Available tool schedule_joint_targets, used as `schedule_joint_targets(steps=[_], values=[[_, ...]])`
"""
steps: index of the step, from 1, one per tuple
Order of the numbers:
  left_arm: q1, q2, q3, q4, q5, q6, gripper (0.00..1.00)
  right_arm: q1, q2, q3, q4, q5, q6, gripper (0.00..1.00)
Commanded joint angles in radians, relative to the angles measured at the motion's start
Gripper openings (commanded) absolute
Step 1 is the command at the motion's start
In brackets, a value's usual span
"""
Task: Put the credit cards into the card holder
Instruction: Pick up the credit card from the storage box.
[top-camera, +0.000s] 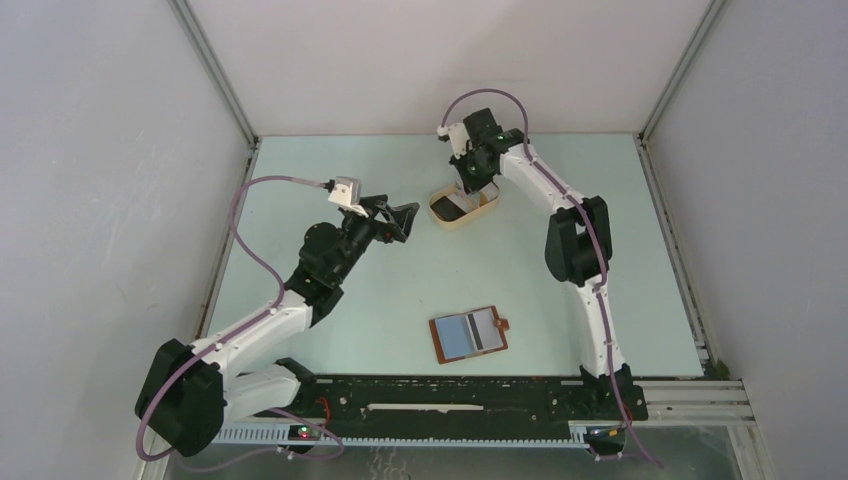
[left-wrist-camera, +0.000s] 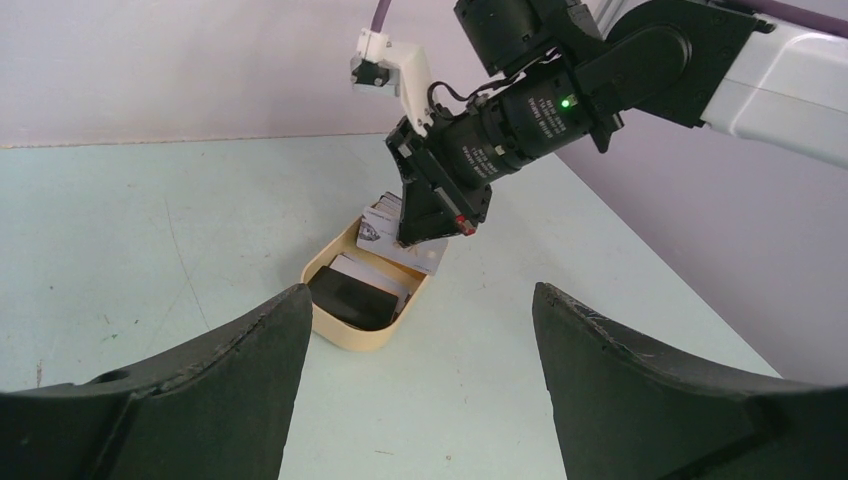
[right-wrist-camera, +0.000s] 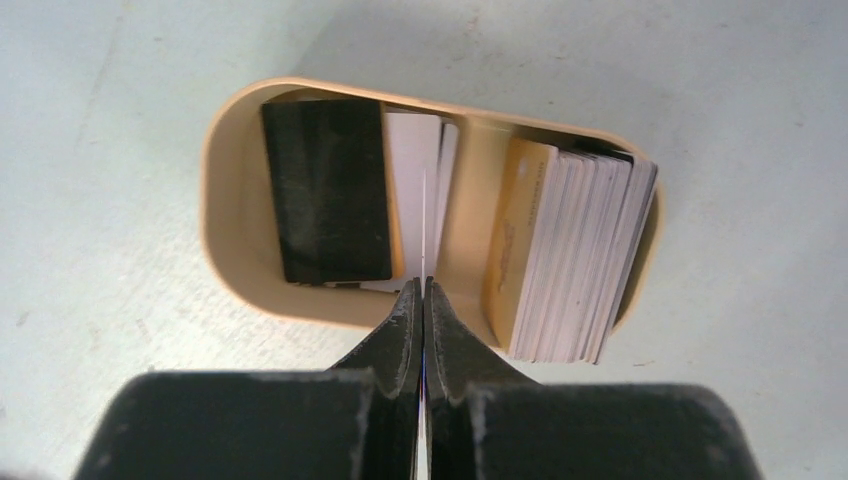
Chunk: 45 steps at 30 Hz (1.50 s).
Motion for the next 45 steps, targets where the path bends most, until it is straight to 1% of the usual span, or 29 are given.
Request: schedule_joint_targets(steps=[1,6,11,14,18,21,23,25,28,30,32,36,41,45], values=[[0.005,-0.016,-0.016,0.048,0.011,-0.006,0.86,-0.024,-0.136,0.014,-0.029,-0.168,0.052,0.0],[0.006,-0.029,-0.03,0.071,0.069,-0.005,0.86,-0.048,-0.243,-0.091,-0.011,-0.307,0.084,0.0],[0.014,-0.047,-0.047,0.091,0.158,-0.037,0.89,-0.075,-0.407,-0.284,0.046,-0.512,0.131,0.0],[0.015,-0.06,-0.055,0.096,0.255,-0.117,0.89,-0.098,-0.535,-0.437,0.114,-0.674,0.175,0.0],[0.014,-0.105,-0.083,0.119,0.383,-0.277,0.89,-0.123,-0.689,-0.666,0.218,-0.874,0.242,0.0],[0.004,-0.167,-0.15,0.177,0.419,-0.403,0.89,-0.146,-0.81,-0.835,0.329,-1.024,0.315,0.0],[-0.019,-0.215,-0.207,0.239,0.407,-0.478,0.88,-0.157,-0.885,-0.943,0.414,-1.092,0.366,0.0],[-0.064,-0.255,-0.25,0.261,0.371,-0.524,0.88,-0.163,-0.96,-1.027,0.487,-1.137,0.416,0.0],[-0.15,-0.28,-0.282,0.266,0.303,-0.547,0.88,-0.164,-1.047,-1.127,0.631,-1.181,0.506,0.0],[-0.195,-0.275,-0.296,0.276,0.254,-0.544,0.88,-0.164,-1.083,-1.175,0.724,-1.202,0.574,0.0],[-0.225,-0.259,-0.31,0.307,0.217,-0.537,0.86,-0.162,-1.095,-1.198,0.776,-1.224,0.619,0.0],[-0.261,-0.186,-0.32,0.408,0.173,-0.525,0.83,-0.154,-1.089,-1.203,0.796,-1.247,0.638,0.0],[-0.277,-0.053,-0.31,0.577,0.195,-0.55,0.75,-0.11,-1.065,-1.202,0.8,-1.252,0.634,0.0],[-0.279,0.023,-0.301,0.681,0.216,-0.567,0.68,-0.088,-1.048,-1.203,0.798,-1.252,0.625,0.0]])
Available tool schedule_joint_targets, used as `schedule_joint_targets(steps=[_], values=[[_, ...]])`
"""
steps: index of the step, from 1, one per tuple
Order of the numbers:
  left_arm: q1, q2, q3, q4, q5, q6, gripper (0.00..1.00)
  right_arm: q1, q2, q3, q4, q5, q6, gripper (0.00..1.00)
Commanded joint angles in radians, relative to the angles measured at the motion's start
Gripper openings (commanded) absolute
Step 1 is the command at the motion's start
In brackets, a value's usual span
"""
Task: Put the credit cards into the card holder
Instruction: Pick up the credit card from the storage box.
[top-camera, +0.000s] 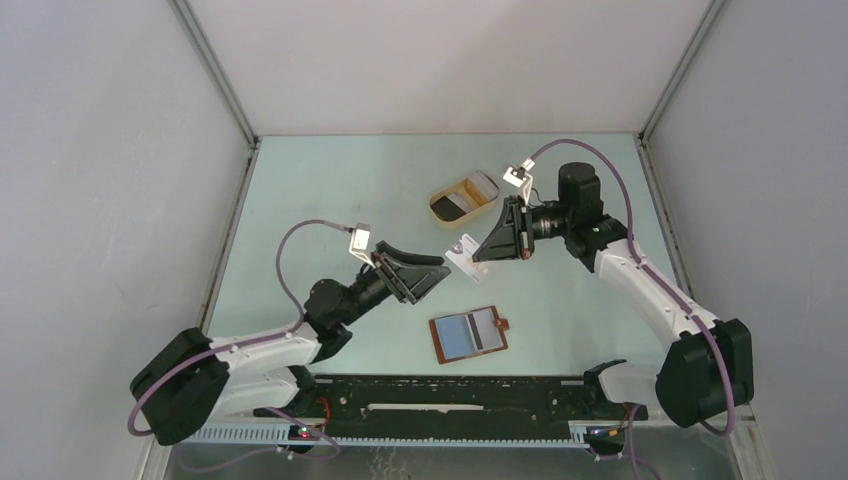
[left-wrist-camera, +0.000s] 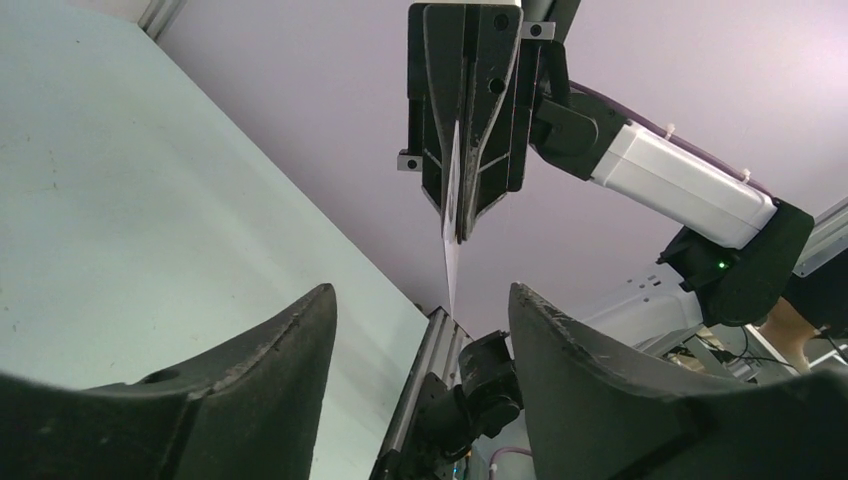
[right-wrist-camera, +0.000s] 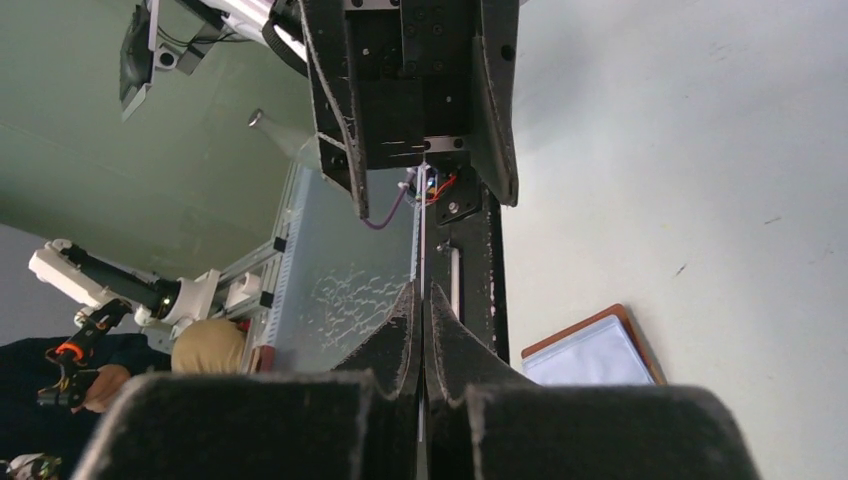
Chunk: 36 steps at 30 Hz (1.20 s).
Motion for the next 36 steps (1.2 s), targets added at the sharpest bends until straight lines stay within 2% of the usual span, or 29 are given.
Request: schedule_joint_targets(steps=[1,10,13,16,18,19,22,24,25,29,32,36], values=[[-0.008,0.062,-0.004,0.214,0.015,-0.026,0.66,0.025,0.02,-0.002,0.037,-0.025,0.014,0.0],[-0.007,0.139,0.004,0.271,0.018,-0.03,0.46,0.063,0.048,0.0,0.041,-0.029,0.007,0.0],[-0.008,0.149,0.005,0.271,0.015,-0.026,0.3,0.078,0.058,-0.002,0.04,-0.03,0.003,0.0],[-0.008,0.157,0.007,0.272,0.023,-0.017,0.02,0.082,0.066,-0.001,0.034,-0.029,-0.006,0.0],[-0.008,0.157,0.001,0.271,0.026,-0.008,0.0,0.084,0.068,0.009,-0.008,-0.022,-0.057,0.0],[-0.004,0.154,-0.005,0.27,0.029,0.0,0.0,0.085,0.068,0.02,-0.053,-0.015,-0.105,0.05],[0.023,0.129,-0.026,0.23,0.065,0.014,0.0,0.084,0.069,0.083,-0.254,0.015,-0.314,0.41],[0.053,0.104,-0.035,0.188,0.118,0.02,0.0,0.076,0.074,0.131,-0.383,0.03,-0.443,0.58],[0.067,0.095,-0.033,0.161,0.152,0.023,0.0,0.072,0.075,0.147,-0.427,0.035,-0.488,0.62],[0.105,0.056,0.011,-0.037,0.29,0.064,0.0,0.073,0.087,0.203,-0.591,0.07,-0.659,0.68],[0.106,0.025,0.051,-0.19,0.352,0.135,0.0,0.1,0.101,0.218,-0.635,0.114,-0.706,0.68],[0.106,-0.001,0.096,-0.315,0.415,0.196,0.0,0.14,0.134,0.237,-0.669,0.164,-0.728,0.67]])
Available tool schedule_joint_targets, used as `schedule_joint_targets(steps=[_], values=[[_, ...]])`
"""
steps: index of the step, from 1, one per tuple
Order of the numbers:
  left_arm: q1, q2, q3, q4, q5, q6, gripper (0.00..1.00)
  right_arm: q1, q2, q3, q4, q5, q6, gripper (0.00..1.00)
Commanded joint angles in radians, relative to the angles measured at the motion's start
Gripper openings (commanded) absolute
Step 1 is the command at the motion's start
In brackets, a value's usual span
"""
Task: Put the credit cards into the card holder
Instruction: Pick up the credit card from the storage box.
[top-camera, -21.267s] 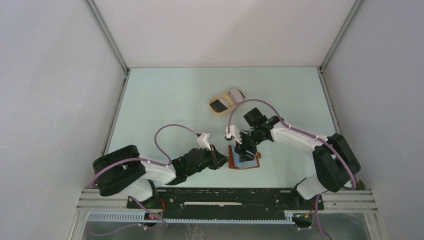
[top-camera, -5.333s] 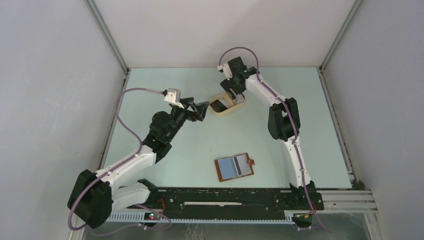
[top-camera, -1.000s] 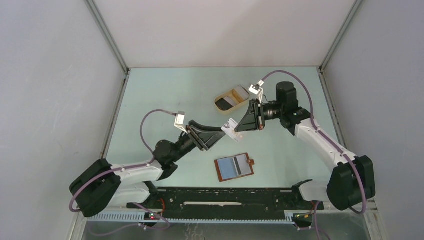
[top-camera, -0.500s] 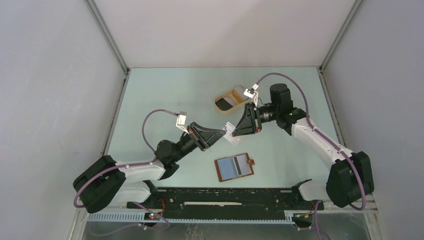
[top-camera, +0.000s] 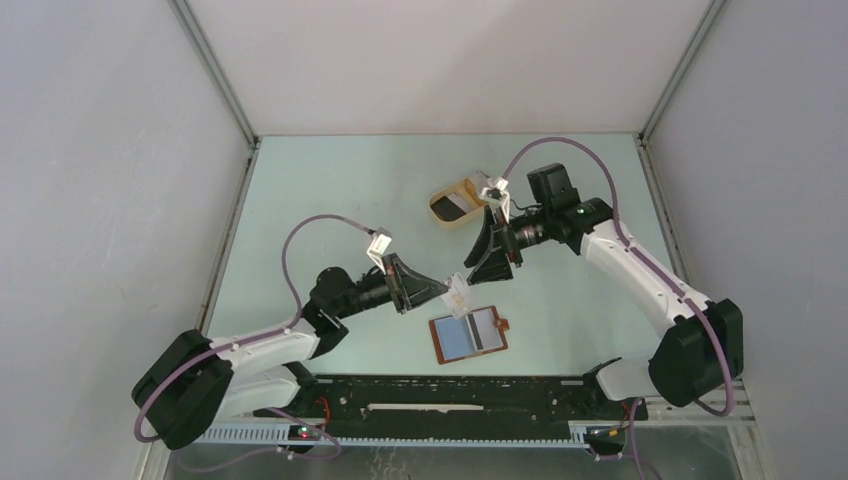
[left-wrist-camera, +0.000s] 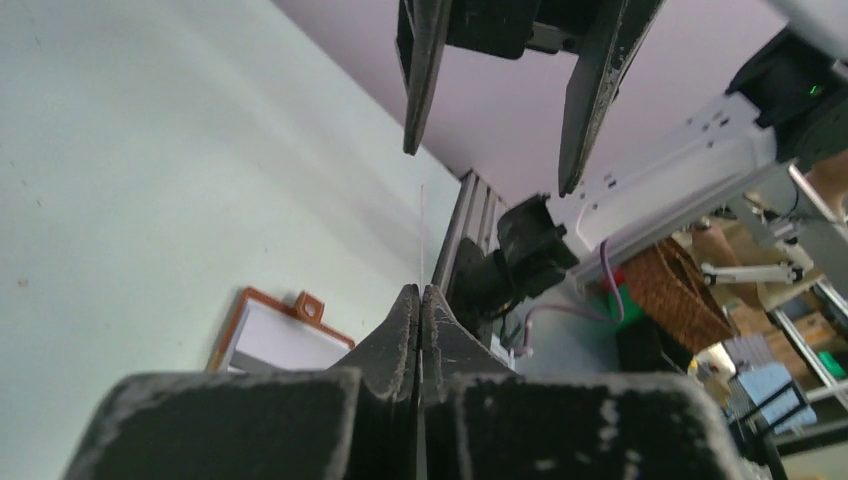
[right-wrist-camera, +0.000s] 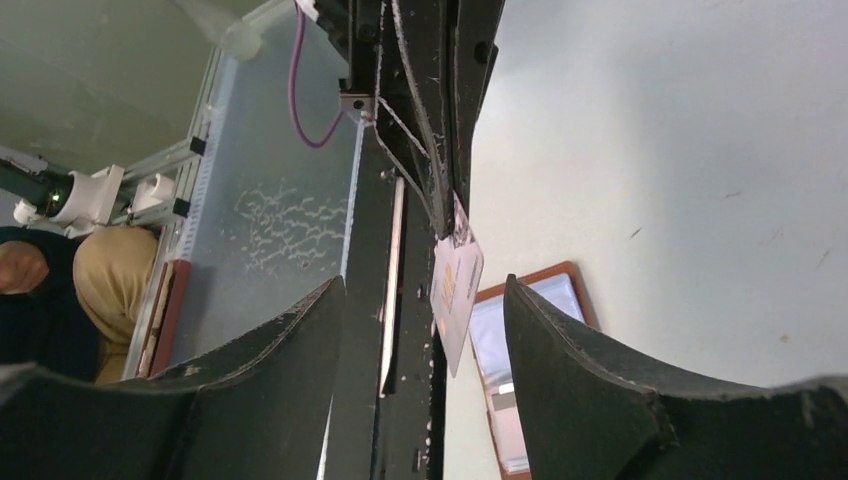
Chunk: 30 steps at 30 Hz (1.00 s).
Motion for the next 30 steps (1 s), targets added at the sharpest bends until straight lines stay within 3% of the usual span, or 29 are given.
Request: schedule_joint_targets(steps=[1,11,23,26,30], values=[[0.004,-0.045,0.101,-0.188,0.12,0.113,0.0,0.045,0.044,0.048,-0.111,0.076,-0.108,0.67],[0.004,-0.05,0.126,-0.248,0.16,0.144,0.0,0.072,0.078,0.051,-0.127,0.101,-0.123,0.6],[0.003,-0.042,0.136,-0.249,0.166,0.139,0.0,0.117,0.134,0.074,-0.17,0.106,-0.151,0.4],[0.004,-0.04,0.137,-0.249,0.167,0.139,0.0,0.126,0.145,0.075,-0.175,0.108,-0.155,0.33],[0.003,-0.036,0.136,-0.249,0.167,0.139,0.0,0.132,0.156,0.091,-0.2,0.106,-0.173,0.11]])
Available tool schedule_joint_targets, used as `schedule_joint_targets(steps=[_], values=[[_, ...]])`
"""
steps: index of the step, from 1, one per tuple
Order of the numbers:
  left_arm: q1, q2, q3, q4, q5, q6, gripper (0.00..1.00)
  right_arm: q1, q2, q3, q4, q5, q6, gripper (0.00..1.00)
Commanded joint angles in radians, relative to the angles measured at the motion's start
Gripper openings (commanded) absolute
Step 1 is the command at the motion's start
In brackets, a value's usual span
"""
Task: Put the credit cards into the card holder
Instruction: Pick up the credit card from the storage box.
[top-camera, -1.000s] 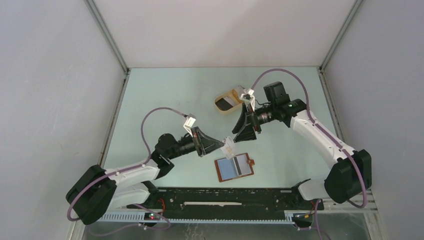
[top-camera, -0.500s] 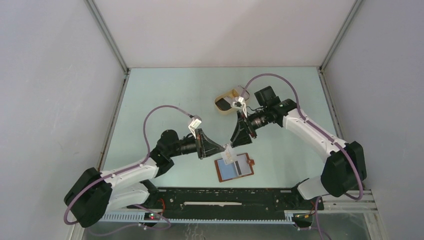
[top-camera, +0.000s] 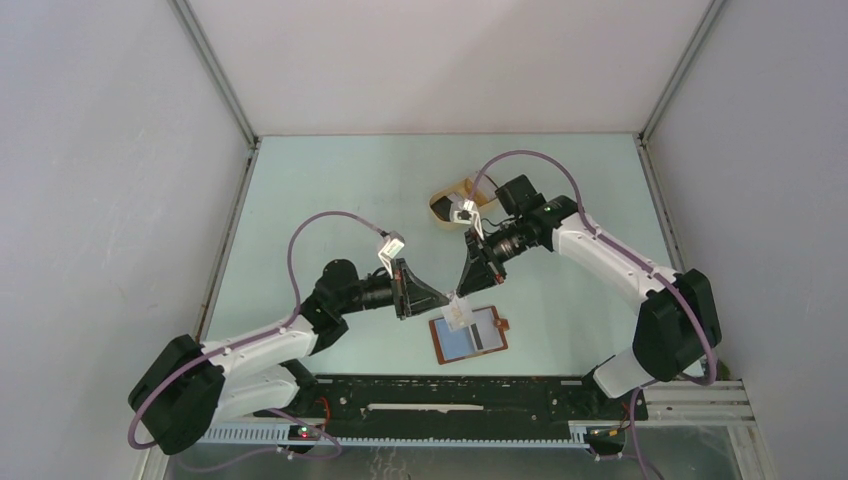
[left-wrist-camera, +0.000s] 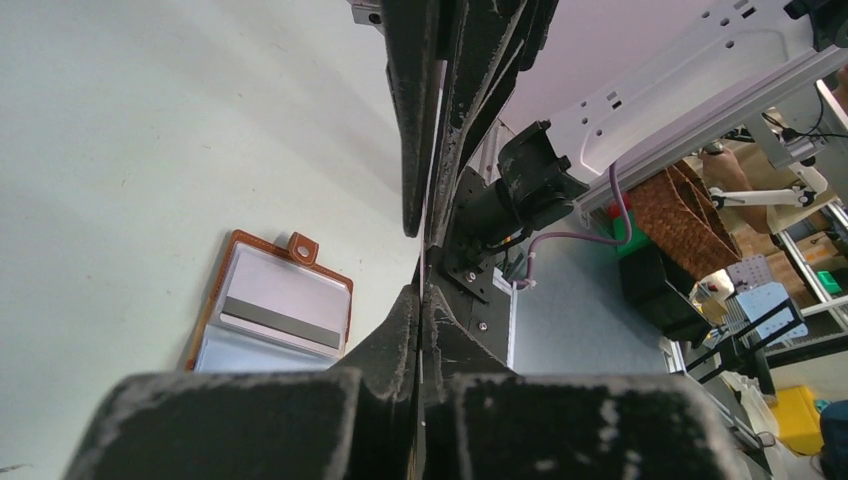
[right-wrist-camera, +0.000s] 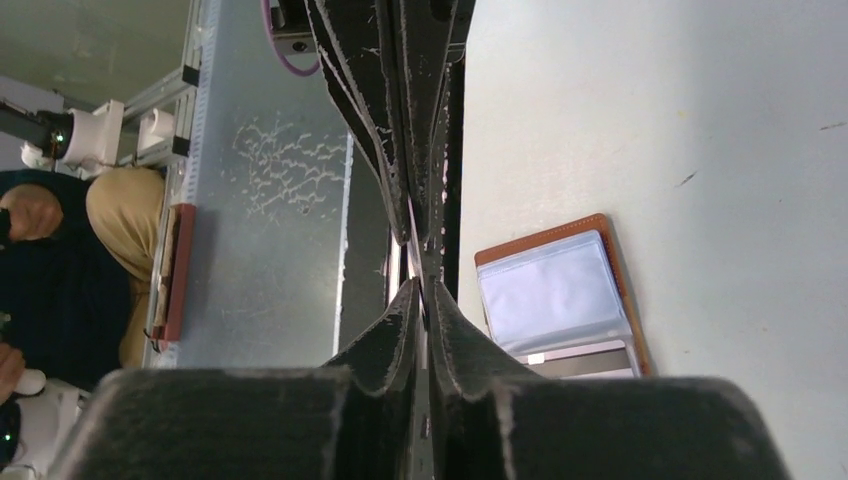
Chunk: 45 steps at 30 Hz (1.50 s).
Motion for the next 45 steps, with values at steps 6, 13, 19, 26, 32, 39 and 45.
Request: schedule_joint_targets(steps=[6,13,19,26,32,39,45], values=[[0.003,-0.003,0.067,0.021,0.003,0.019,0.0,0.011,0.01,0.058,-0.049,-0.017,-0.053,0.0],[0.004,-0.053,0.033,-0.013,-0.062,0.009,0.3,-0.051,0.006,0.051,-0.067,-0.08,-0.041,0.0],[0.003,-0.169,-0.057,-0.048,-0.184,0.0,0.38,-0.159,-0.121,-0.163,0.231,-0.058,0.228,0.0],[-0.03,-0.189,-0.149,0.034,-0.275,-0.087,0.37,-0.279,-0.318,-0.517,0.675,0.057,0.574,0.0],[-0.132,-0.041,-0.138,0.111,-0.405,-0.11,0.24,-0.286,-0.164,-0.517,0.678,0.044,0.6,0.0],[-0.252,0.183,-0.1,0.16,-0.555,-0.145,0.09,-0.29,-0.05,-0.483,0.616,0.082,0.565,0.0],[-0.299,0.351,-0.06,0.162,-0.617,-0.194,0.05,-0.289,-0.005,-0.483,0.615,0.109,0.581,0.0]])
